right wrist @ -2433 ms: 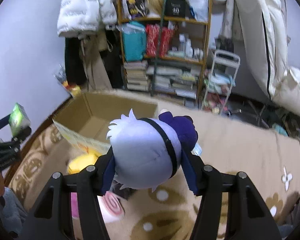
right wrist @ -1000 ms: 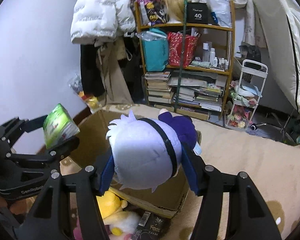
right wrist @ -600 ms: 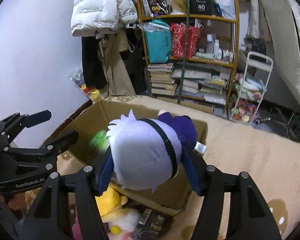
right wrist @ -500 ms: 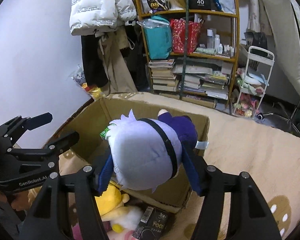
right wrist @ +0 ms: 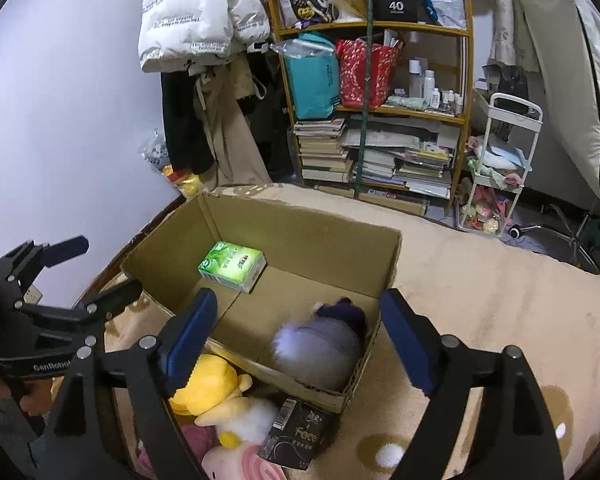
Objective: Organize soft objects
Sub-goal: 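Open the left tool over the box dropping the pack while the right tool releases the plush inside, then move both tools back toward the remaining toys beside the box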
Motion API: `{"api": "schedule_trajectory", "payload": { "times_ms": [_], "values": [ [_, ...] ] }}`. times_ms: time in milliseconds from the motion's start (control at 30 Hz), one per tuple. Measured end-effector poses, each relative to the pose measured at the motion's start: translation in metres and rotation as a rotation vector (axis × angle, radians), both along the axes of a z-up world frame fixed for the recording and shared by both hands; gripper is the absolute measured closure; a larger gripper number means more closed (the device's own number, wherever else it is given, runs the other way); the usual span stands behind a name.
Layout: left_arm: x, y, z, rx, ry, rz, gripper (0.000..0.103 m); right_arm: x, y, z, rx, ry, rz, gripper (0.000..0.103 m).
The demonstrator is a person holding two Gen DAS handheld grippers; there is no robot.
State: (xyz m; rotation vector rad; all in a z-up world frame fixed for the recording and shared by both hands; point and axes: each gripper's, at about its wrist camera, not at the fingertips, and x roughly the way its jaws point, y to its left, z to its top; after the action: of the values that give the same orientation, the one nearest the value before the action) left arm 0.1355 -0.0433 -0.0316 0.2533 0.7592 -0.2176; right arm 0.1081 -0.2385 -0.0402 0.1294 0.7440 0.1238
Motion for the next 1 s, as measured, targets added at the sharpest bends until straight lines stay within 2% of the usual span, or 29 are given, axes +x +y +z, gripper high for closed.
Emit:
{"api": "schedule_trajectory", "payload": {
  "times_ms": [100,400,467,533,700,1000],
  "values": [
    [-0.009,0.002,0.001,0.004,-0.008,0.007,0.004,-0.007,-0.003,0.004,0.012,-0.003,-0.008,0.015],
    [-0.044,0.010,0.000,0.008,0.002,0.009,0.004,-0.028,-0.005,0.005,0.049,0.022,-0.031,0.014],
    [-0.050,0.012,0.001,0.005,0.007,0.009,0.004,-0.033,-0.005,0.004,0.049,0.028,-0.039,0.006],
    [-0.058,0.013,0.003,0.012,0.005,0.010,0.004,-0.038,-0.005,0.004,0.046,0.026,-0.053,0.003],
    [-0.076,0.013,0.008,0.035,-0.014,0.010,0.004,-0.049,-0.005,0.006,0.048,0.040,-0.068,0.002],
    [-0.091,0.014,0.009,0.024,0.014,0.019,0.004,-0.065,-0.002,0.001,0.026,0.082,-0.083,0.000]
  ]
}}
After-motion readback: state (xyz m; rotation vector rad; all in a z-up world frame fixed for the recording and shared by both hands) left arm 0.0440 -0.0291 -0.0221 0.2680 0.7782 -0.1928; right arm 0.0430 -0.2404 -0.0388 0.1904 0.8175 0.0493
